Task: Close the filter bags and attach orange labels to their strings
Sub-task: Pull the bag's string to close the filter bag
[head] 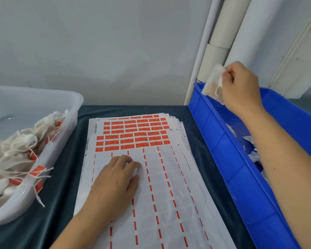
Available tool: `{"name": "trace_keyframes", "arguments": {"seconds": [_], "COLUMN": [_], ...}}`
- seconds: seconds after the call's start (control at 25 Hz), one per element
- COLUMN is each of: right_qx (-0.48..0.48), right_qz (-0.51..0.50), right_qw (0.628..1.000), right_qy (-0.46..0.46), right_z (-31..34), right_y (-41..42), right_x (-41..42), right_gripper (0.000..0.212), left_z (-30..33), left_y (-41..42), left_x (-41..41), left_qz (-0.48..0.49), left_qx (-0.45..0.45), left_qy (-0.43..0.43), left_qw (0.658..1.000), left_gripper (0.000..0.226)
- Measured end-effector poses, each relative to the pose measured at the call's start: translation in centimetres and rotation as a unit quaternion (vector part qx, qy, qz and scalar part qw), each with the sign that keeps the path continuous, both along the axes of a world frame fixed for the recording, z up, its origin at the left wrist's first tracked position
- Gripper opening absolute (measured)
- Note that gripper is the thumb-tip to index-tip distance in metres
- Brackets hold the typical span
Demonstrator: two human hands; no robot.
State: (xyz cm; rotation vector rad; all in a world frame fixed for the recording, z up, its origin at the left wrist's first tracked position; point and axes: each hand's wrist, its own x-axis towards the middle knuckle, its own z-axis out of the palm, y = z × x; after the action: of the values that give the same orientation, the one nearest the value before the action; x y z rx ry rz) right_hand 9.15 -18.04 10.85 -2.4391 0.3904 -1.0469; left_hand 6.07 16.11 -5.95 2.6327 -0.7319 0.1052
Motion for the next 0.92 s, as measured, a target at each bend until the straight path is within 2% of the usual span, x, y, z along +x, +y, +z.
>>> {"name": "trace_keyframes", "arguments": {"seconds": [0.08, 0.16, 0.24, 0.32, 0.4, 0.48, 0.52, 0.64, 0.72, 0.8, 0.84, 0.92], "right_qx": [-0.002, 0.01, 0.024, 0.028, 0.039, 0.076, 0.093, 0.125, 0.116, 0.085, 0.08, 0.088], "right_qz": [0.082, 0.182, 0.271, 0.335, 0.38, 0.397, 0.394, 0.328, 0.292, 0.288, 0.281, 0.258], "right_qw": [0.996, 0.978, 0.94, 0.897, 0.861, 0.844, 0.847, 0.901, 0.929, 0.937, 0.941, 0.951], "right_qy": [0.026, 0.101, 0.205, 0.287, 0.335, 0.352, 0.344, 0.254, 0.195, 0.18, 0.174, 0.142], "right_z": [1.2, 1.1, -0.6, -3.4, -6.2, -8.7, -9.8, -12.5, -14.3, -15.9, -16.7, -17.6], "right_y": [3.1, 6.8, 10.5, 13.9, 16.6, 18.4, 19.0, 20.1, 20.5, 21.1, 21.3, 21.4], "right_x": [0.5, 0.8, 0.7, 0.2, -0.2, -0.3, -0.3, -0.9, -1.7, -2.4, -2.6, -2.9], "right_gripper": [0.019, 0.017, 0.018, 0.018, 0.017, 0.016, 0.015, 0.009, 0.03, 0.052, 0.058, 0.056], "left_z": [0.5, 1.1, 1.7, 2.0, 2.0, 2.0, 1.9, 1.3, 1.0, 0.9, 0.9, 0.9], "left_y": [0.1, 0.5, 1.1, 1.7, 2.0, 2.1, 2.1, 2.2, 2.3, 2.4, 2.4, 2.3], "left_x": [0.1, 0.2, 0.4, 0.7, 1.1, 1.5, 1.6, 1.9, 2.1, 2.3, 2.3, 2.2], "left_qz": [0.024, 0.04, 0.034, 0.001, -0.034, -0.005, 0.021, 0.111, 0.134, 0.133, 0.131, 0.126], "left_qx": [-0.053, -0.172, -0.303, -0.381, -0.404, -0.415, -0.42, -0.425, -0.452, -0.48, -0.484, -0.491], "left_qy": [0.025, 0.077, 0.132, 0.168, 0.186, 0.184, 0.182, 0.197, 0.217, 0.227, 0.232, 0.243], "left_qw": [0.998, 0.981, 0.943, 0.909, 0.895, 0.891, 0.889, 0.876, 0.855, 0.837, 0.833, 0.827], "left_gripper": [0.044, 0.052, 0.062, 0.069, 0.052, 0.019, 0.013, 0.032, 0.034, 0.039, 0.04, 0.041]}}
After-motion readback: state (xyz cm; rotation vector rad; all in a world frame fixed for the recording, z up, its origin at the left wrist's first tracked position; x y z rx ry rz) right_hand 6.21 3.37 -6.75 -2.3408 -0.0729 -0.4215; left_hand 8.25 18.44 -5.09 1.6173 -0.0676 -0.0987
